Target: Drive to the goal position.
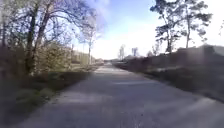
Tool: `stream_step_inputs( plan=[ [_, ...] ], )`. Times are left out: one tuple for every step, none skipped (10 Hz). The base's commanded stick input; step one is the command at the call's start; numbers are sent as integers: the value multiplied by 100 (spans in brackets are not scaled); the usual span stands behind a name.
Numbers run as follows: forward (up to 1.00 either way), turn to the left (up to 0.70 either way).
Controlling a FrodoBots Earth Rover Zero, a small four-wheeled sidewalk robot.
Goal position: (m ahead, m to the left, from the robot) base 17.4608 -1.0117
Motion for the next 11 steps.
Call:
stream_step_inputs(
  plan=[
    [100,0],
    [100,0],
    [100,0],
    [100,0],
    [100,0],
    [100,0],
    [100,0],
    [100,0],
    [100,0],
    [100,0],
    [100,0]
  ],
)
